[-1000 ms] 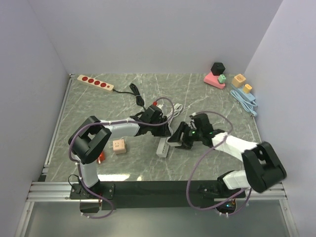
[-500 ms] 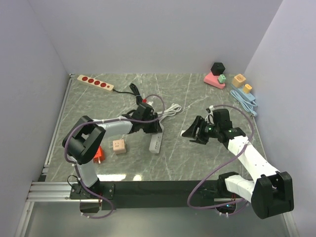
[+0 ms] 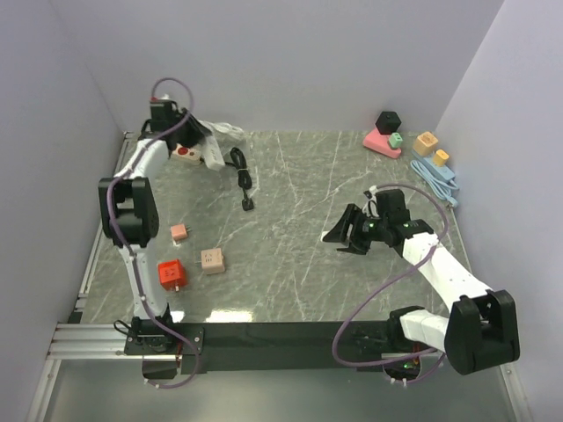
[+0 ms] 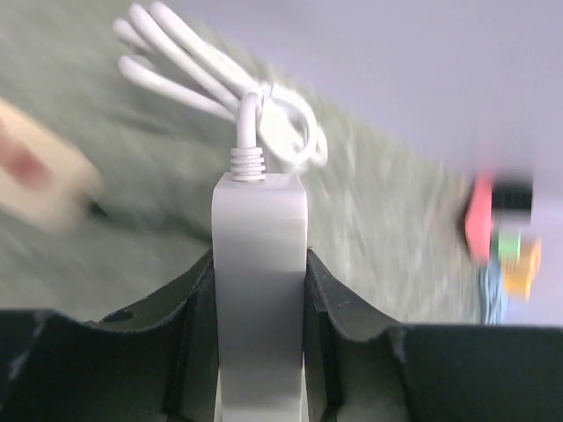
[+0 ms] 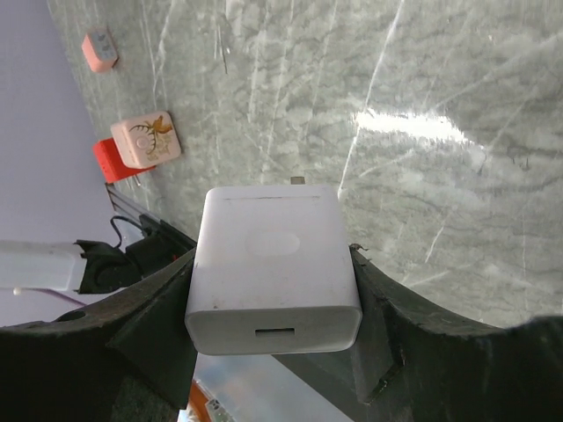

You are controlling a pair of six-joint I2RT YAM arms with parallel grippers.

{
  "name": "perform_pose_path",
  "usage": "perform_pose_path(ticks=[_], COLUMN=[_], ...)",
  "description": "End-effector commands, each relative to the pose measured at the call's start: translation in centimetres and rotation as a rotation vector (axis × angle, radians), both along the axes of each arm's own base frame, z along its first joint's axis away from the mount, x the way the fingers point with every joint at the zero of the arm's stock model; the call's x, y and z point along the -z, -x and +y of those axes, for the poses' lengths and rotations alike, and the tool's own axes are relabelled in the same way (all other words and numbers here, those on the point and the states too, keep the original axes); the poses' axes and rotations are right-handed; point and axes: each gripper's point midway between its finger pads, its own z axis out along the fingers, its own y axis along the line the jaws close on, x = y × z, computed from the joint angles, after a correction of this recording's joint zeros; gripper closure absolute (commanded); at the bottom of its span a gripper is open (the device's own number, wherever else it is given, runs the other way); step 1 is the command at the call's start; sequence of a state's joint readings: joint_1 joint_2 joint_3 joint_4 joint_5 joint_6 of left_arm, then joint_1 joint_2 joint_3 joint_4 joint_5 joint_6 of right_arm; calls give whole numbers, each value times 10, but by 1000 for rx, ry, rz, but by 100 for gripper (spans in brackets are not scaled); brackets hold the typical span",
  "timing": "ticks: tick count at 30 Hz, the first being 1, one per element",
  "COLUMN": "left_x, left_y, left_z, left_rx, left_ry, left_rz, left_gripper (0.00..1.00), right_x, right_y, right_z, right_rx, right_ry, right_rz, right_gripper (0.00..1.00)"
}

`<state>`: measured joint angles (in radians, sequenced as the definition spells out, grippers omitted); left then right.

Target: Pull the plug off the socket

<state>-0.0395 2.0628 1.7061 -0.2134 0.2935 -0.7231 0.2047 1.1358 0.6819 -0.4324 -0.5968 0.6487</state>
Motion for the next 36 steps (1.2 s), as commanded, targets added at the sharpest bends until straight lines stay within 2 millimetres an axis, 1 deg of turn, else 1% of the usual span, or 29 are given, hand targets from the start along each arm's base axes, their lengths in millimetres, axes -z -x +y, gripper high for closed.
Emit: perform_pose_path(ticks=[1,2,4,7,8,9,11,12,14,15,16,17,19,20,22,23,24,25,26,27,28,29,30,31,32,33,34,35,36], left_x=[10,19,20,19,24,14,12,-6,-12,-45,-56,-79,-92,-107,-96,-115,-118,-101,-125,-126,-111,-127,-126,-113,-127,-127,-119,-130,-128], left_y=[-37,-51,-59,-65,-62,-61,-55,-51,-39,-31,-24,-10,9,25,49,65,76,92,111,123,138,158,170,184,202,212,221,234,242], left_z=[40,59,70,87,93,96,101,102,105,105,108,107,106,104,103,103,103,100,97,95,91,86,81,76,73,71,69,67,63], left_rx=[-50,-83,-88,-104,-114,-119,-126,-123,-128,-130,-133,-129,-130,-131,-135,-139,-149,-145,-145,-145,-137,-124,-110,-103,-99,-102,-102,-101,-92], left_ry=[75,104,143,193,198,186,153,146,109,88,76,60,46,26,2,-15,-23,-23,-35,-36,-24,-26,-17,-5,-8,-7,-4,-8,2], left_rz=[17,21,10,-29,-24,-46,-48,-77,-86,-145,-156,-192,-183,-201,-135,-167,-167,-131,-186,-190,-158,-194,-192,-166,-208,-213,-200,-236,-226], left_gripper=[100,99,95,58,33,19,1,1,1,1,1,1,1,1,1,1,1,1,1,1,1,1,1,1,1,1,1,1,1], right_x=[-27,-30,-31,-31,-32,-33,-34,-35,-33,-39,-34,-43,-36,-45,-43,-41,-39,-24,-31,-28,-10,-19,0,3,-7,10,12,2,17], right_y=[-21,-24,-27,-32,-33,-35,-38,-41,-44,-45,-46,-53,-51,-56,-57,-57,-59,-51,-56,-54,-54,-49,-47,-43,-36,-32,-26,-21,-19], right_z=[7,8,9,11,12,12,13,14,19,29,35,44,72,87,119,130,139,159,172,185,197,221,233,246,270,281,292,310,319], right_rx=[-32,-32,-37,-50,-60,-60,-56,-57,-76,-102,-113,-125,-189,-206,-255,-272,-281,-321,-336,-357,-373,-414,-432,-452,-497,-516,-531,-559,-566], right_ry=[-33,-33,-38,-38,-39,-37,-33,-34,-27,-27,-17,-22,-10,-23,-44,-48,-41,-34,-47,-46,-28,-48,-33,-42,-62,-50,-54,-78,-67], right_rz=[-88,-100,-104,-105,-116,-118,-126,-129,-124,-139,-124,-150,-131,-150,-134,-129,-127,-86,-104,-98,-60,-79,-40,-29,-51,-21,-13,-36,-11], right_gripper=[100,100,100,100,100,100,100,100,100,100,100,100,100,100,100,100,100,100,100,100,100,100,100,100,100,100,100,100,100])
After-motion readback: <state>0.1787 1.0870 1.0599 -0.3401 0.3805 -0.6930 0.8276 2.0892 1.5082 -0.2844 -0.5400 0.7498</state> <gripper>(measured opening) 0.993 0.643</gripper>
